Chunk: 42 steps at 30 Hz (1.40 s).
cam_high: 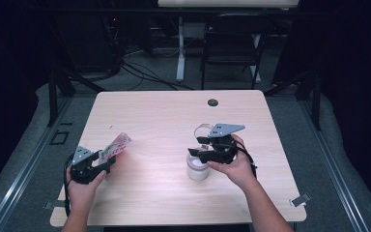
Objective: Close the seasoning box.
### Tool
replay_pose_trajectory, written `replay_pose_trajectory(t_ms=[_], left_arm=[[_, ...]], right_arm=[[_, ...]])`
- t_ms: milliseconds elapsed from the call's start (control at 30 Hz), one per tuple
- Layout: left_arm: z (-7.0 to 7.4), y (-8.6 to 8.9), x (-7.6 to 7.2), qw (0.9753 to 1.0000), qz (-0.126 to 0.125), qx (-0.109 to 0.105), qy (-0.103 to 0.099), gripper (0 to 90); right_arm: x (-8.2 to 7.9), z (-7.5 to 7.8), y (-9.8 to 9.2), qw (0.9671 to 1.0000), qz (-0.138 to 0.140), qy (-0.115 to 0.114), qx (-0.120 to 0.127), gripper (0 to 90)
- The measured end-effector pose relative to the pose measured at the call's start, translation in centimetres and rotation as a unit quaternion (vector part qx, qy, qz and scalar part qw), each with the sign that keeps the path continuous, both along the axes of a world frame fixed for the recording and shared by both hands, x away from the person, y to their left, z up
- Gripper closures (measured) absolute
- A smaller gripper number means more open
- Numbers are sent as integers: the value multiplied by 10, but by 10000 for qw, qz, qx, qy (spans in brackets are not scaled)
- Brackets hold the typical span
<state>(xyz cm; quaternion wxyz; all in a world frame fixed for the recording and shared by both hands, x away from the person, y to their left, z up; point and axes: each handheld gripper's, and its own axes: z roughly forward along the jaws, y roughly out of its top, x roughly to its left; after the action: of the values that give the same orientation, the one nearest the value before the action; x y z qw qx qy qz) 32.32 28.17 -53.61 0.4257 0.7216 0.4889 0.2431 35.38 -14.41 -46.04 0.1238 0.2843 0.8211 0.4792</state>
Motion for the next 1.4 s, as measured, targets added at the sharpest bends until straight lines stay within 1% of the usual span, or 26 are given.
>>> replay_pose_trajectory(t_ms=[67, 167, 233, 300, 400, 433, 500, 567, 633, 700, 767, 867, 933, 967, 1033, 1067, 1133, 1167, 1200, 1300, 1367, 1400], left_arm=[[3, -4, -2, 10000, -48, -23, -48, 392], [7, -10, -4, 9998, -137, 86, -85, 392], [10, -13, -5, 9997, -203, 126, -95, 392], [12, -16, -6, 9996, -264, 98, -99, 392], [15, -22, -8, 9992, -356, 92, -124, 391], [16, -24, -9, 9991, -393, 118, -107, 390], [17, -30, -10, 9987, -445, 197, -150, 390], [20, -36, -12, 9976, -505, 418, -214, 390], [22, -43, -14, 9968, -590, 463, -259, 390], [23, -50, -16, 9961, -703, 473, -252, 383], [24, -57, -18, 9949, -815, 550, -224, 381], [23, -67, -20, 9935, -944, 622, -165, 377], [22, -74, -21, 9925, -1027, 650, -135, 377], [22, -78, -22, 9916, -1093, 683, -104, 377], [21, -84, -22, 9900, -1191, 748, -92, 377], [20, -86, -22, 9898, -1223, 727, -75, 377], [19, -90, -22, 9888, -1295, 735, -67, 378], [18, -92, -23, 9888, -1300, 733, -78, 380], [18, -94, -23, 9880, -1328, 784, -92, 380], [18, -97, -25, 9869, -1381, 822, -111, 381], [17, -98, -27, 9876, -1386, 734, -102, 382], [16, -99, -27, 9873, -1421, 704, -73, 387]], right_arm=[[0, 0, 0, 10000, 21, 10, -37, 444], [0, 0, 1, 10000, 17, -2, -36, 441], [-1, 0, 1, 10000, -51, -72, -21, 440], [-1, 1, 0, 9999, -73, -88, 25, 440], [-2, 2, -1, 9999, -84, -68, 28, 441], [-2, 2, -1, 9999, -81, -71, 26, 440], [-2, 2, 0, 9999, -96, -81, 22, 440], [-3, 3, 0, 9999, -98, -88, 36, 441], [-3, 4, 0, 9999, -103, -106, 34, 448], [-4, 5, 0, 9998, -109, -119, 72, 448], [-5, 6, 0, 9998, -131, -144, 73, 447], [-6, 7, 1, 9998, -138, -121, 91, 447], [-6, 8, 1, 9998, -142, -109, 41, 448], [-6, 9, 1, 9998, -167, -113, 39, 447], [-6, 9, -1, 9998, -167, -83, 48, 493], [-6, 9, -1, 9998, -158, -36, 70, 497], [-6, 10, -3, 9997, -202, -41, 106, 503], [-5, 10, -4, 9997, -214, -51, 108, 497], [-5, 11, -5, 9996, -243, -67, 103, 493], [-4, 13, -10, 9992, -352, -48, 173, 510], [-4, 15, -14, 9990, -388, -57, 198, 528], [-4, 17, -16, 9989, -419, -77, 186, 533]])
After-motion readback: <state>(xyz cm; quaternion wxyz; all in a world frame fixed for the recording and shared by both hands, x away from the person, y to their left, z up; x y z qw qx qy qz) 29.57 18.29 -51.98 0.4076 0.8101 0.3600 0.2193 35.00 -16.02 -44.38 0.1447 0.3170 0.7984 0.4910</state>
